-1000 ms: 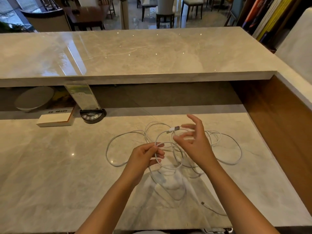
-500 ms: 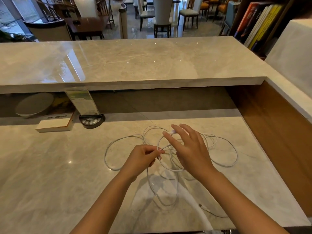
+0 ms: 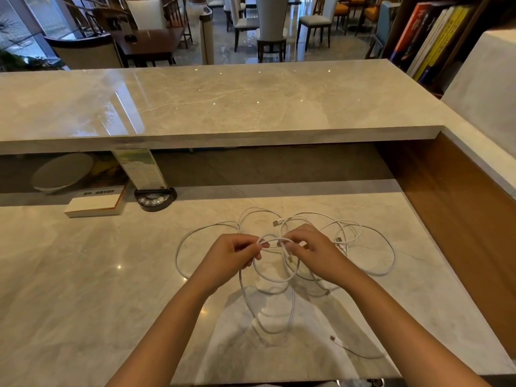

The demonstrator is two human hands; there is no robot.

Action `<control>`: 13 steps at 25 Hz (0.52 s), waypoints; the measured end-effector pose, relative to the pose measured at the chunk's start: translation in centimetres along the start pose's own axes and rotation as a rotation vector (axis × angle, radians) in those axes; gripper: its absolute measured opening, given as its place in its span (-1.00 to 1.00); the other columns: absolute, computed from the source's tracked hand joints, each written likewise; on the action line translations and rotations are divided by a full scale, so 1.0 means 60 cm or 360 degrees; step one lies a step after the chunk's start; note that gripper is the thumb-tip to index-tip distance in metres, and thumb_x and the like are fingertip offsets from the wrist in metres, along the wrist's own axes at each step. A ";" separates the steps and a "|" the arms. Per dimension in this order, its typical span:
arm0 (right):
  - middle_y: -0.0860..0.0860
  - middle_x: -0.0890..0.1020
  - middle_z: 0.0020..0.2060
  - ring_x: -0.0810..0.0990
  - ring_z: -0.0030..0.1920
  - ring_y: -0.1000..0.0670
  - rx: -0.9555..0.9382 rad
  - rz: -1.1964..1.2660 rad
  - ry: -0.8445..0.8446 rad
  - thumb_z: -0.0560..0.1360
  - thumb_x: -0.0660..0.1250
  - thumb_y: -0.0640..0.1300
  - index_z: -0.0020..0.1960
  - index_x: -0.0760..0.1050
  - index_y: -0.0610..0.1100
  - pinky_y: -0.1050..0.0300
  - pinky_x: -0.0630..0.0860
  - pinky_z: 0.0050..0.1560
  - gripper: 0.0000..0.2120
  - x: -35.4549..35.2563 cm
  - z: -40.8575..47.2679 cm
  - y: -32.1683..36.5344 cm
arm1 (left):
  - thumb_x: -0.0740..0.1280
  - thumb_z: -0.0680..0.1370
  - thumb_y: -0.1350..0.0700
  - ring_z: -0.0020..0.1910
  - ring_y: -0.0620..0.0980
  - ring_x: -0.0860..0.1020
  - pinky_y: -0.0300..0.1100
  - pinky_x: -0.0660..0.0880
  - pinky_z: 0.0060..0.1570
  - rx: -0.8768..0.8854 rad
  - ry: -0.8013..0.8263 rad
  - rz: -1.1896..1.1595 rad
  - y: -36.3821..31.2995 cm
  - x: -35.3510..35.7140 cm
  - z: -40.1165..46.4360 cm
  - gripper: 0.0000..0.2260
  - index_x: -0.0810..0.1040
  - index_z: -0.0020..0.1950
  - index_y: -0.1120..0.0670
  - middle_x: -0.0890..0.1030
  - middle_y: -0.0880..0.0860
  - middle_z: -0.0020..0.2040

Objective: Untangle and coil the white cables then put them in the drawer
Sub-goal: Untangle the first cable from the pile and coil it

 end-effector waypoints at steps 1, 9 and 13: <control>0.09 0.59 -0.14 0.52 -0.07 0.17 0.0058 0.0161 0.0077 0.55 0.24 -0.17 -0.01 0.63 -0.09 0.34 0.38 -0.08 -0.82 0.001 -0.003 -0.001 | 0.28 0.55 0.22 -0.46 -0.18 0.41 -0.35 0.39 -0.39 -0.0006 -0.0010 -0.0013 0.002 -0.001 0.001 -0.79 0.67 -0.12 -0.02 0.57 -0.09 -0.41; 0.02 0.64 -0.20 0.60 -0.13 0.11 0.0146 0.0707 0.0184 0.41 0.37 -0.32 0.01 0.62 -0.15 0.27 0.52 -0.07 -0.80 0.001 -0.025 0.005 | 0.28 0.55 0.24 -0.47 -0.14 0.41 -0.32 0.39 -0.44 -0.0143 -0.0064 -0.0185 0.018 0.004 -0.002 -0.77 0.67 -0.17 -0.01 0.56 0.02 -0.37; 0.01 0.59 -0.28 0.52 -0.23 0.18 -0.0034 0.0302 -0.0432 0.47 0.37 -0.16 -0.06 0.64 -0.13 0.23 0.45 -0.13 -0.91 -0.018 -0.023 0.000 | 0.29 0.55 0.21 -0.49 -0.15 0.37 -0.32 0.34 -0.44 -0.0187 -0.0049 -0.0251 0.011 0.017 -0.004 -0.75 0.67 -0.24 -0.01 0.61 0.15 -0.21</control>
Point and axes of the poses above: each hand's wrist, its own z-axis towards the middle knuckle, its own x-axis out of the palm, y = z × x, the point moved 7 cm from there along z, towards the middle knuckle
